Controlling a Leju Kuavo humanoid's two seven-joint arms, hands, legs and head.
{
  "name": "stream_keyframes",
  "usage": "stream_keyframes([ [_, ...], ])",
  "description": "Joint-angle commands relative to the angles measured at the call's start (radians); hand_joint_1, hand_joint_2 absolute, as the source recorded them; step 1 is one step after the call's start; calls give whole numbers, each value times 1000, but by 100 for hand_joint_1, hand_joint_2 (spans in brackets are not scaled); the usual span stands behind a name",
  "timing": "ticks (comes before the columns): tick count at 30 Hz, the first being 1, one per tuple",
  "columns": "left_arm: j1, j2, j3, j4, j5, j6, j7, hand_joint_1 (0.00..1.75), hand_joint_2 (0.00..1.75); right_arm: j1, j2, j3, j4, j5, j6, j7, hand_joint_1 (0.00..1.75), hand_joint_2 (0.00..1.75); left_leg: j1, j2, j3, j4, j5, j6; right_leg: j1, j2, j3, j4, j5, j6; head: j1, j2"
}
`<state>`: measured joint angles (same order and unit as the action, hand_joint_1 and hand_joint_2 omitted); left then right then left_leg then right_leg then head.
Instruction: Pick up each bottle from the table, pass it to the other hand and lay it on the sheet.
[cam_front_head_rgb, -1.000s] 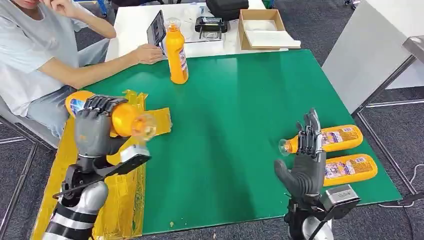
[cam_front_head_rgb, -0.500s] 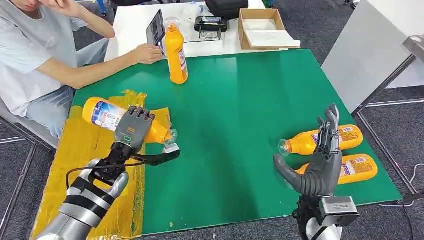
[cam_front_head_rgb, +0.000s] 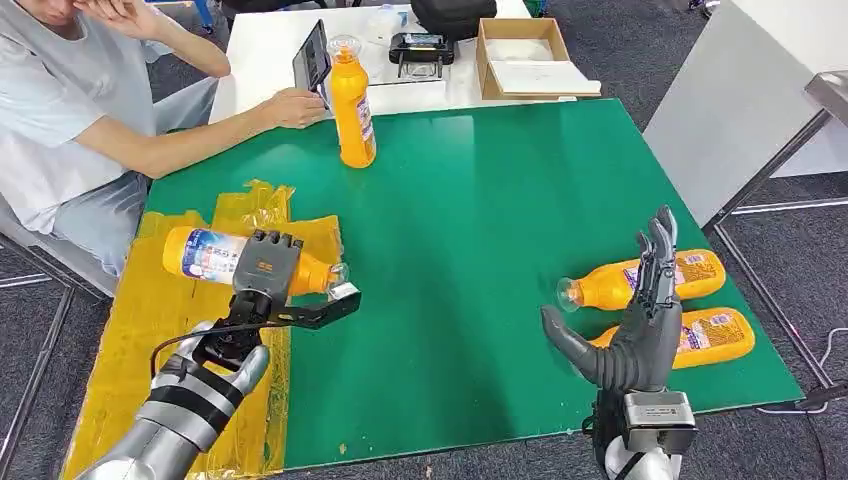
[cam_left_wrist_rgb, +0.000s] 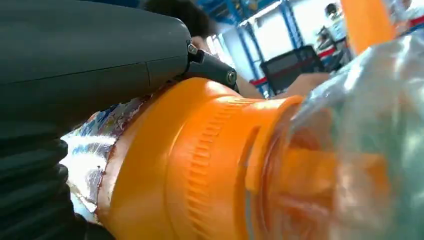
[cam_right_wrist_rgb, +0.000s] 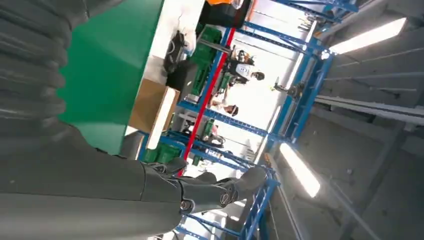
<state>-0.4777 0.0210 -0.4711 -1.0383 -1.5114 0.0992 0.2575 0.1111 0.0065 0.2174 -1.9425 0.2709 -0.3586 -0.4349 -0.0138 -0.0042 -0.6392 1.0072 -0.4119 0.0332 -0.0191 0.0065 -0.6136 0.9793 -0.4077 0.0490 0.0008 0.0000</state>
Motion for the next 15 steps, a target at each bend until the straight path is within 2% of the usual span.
stream_keyframes([
  [1,-77,-39,60,202,48,17,-26,0,175,-22,-3,-5,46,10,-3,19,0,175,3,0,9,1,-4,-4,3,-1,10,-1,-3,-3,0,0],
  [4,-78,-39,59,208,54,19,-34,0,175,-24,-3,-6,49,10,-2,19,0,175,1,0,3,0,-1,-2,1,0,4,-1,0,-1,0,0],
  [5,-78,-39,59,208,54,19,-34,0,175,-24,-3,-6,49,10,-2,19,0,175,2,1,8,1,-3,-3,2,0,8,-1,-2,-3,0,0],
  [8,-78,-39,59,208,54,19,-34,0,175,-24,-3,-6,49,10,-2,19,0,175,1,0,3,0,-1,-2,1,0,3,-1,0,-1,0,0],
  [12,-78,-39,59,208,54,19,-34,0,175,-24,-3,-6,49,10,-2,19,0,175,1,1,4,0,-1,-2,1,0,5,-1,-1,-2,0,0],
  [15,-89,-46,61,237,114,-2,-86,0,175,-31,-8,-7,63,4,4,18,0,175,2,0,6,1,-2,-3,2,-1,7,-1,-2,-2,0,0],
])
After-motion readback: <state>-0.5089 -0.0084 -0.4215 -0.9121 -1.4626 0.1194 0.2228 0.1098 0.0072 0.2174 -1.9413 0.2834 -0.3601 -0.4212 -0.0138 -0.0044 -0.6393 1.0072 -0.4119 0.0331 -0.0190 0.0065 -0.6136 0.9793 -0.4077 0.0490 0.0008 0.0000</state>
